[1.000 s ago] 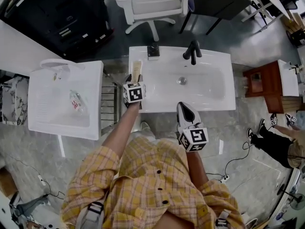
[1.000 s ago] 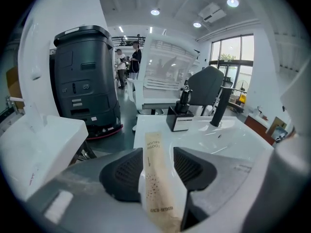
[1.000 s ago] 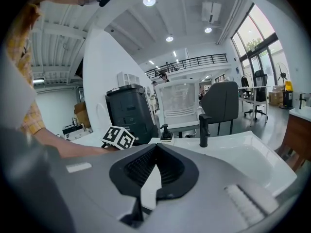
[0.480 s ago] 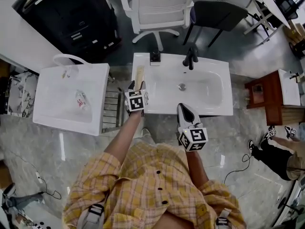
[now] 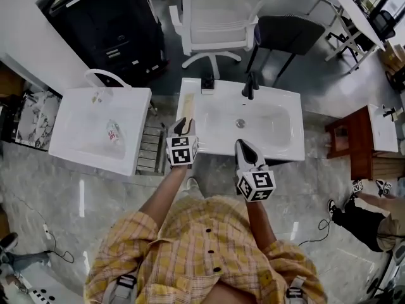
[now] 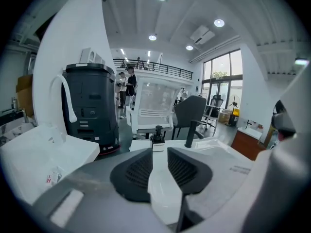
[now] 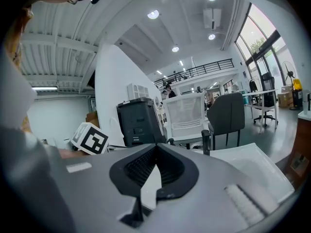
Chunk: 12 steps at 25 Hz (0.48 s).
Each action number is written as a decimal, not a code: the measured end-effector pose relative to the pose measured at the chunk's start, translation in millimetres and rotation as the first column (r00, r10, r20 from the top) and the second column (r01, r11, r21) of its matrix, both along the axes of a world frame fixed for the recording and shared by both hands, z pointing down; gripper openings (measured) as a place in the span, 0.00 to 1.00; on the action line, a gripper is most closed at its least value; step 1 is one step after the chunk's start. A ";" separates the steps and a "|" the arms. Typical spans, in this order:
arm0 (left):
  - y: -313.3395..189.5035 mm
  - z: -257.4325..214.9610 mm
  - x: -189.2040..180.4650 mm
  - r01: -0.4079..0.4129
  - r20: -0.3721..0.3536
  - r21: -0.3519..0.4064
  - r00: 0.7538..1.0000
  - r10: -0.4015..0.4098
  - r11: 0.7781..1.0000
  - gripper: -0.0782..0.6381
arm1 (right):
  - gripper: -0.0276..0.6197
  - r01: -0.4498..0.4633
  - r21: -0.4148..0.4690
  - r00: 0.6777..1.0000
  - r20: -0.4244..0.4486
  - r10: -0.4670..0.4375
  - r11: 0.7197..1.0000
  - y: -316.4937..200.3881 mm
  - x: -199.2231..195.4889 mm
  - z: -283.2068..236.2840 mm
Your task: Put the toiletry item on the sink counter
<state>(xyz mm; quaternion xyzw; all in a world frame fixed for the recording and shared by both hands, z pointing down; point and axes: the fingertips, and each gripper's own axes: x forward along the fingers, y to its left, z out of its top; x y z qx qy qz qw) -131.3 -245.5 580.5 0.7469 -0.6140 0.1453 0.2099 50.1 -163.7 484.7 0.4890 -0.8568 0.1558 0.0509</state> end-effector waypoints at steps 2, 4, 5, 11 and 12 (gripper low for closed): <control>11.8 -11.6 1.9 0.000 -0.005 0.020 1.000 0.000 1.000 0.23 | 0.04 0.010 0.010 1.000 0.005 -0.010 1.000 1.9 -1.4 -4.9; 21.9 -24.4 0.3 0.015 -0.008 0.046 1.000 -0.014 0.999 0.20 | 0.04 0.025 0.021 1.000 0.007 -0.025 0.999 3.1 -4.0 -9.0; 26.3 -31.0 -1.4 0.025 -0.007 0.060 1.000 -0.025 0.998 0.18 | 0.04 0.033 0.024 0.999 0.008 -0.033 0.999 3.7 -5.6 -10.6; 52.9 -58.1 -8.1 0.062 -0.008 0.119 0.998 -0.062 0.991 0.11 | 0.04 0.061 0.033 0.998 0.012 -0.061 0.998 11.1 -13.6 -15.3; 56.6 -61.7 -7.8 0.060 -0.013 0.129 0.998 -0.059 0.990 0.11 | 0.04 0.062 0.035 0.998 0.012 -0.062 0.997 11.7 -14.4 -16.0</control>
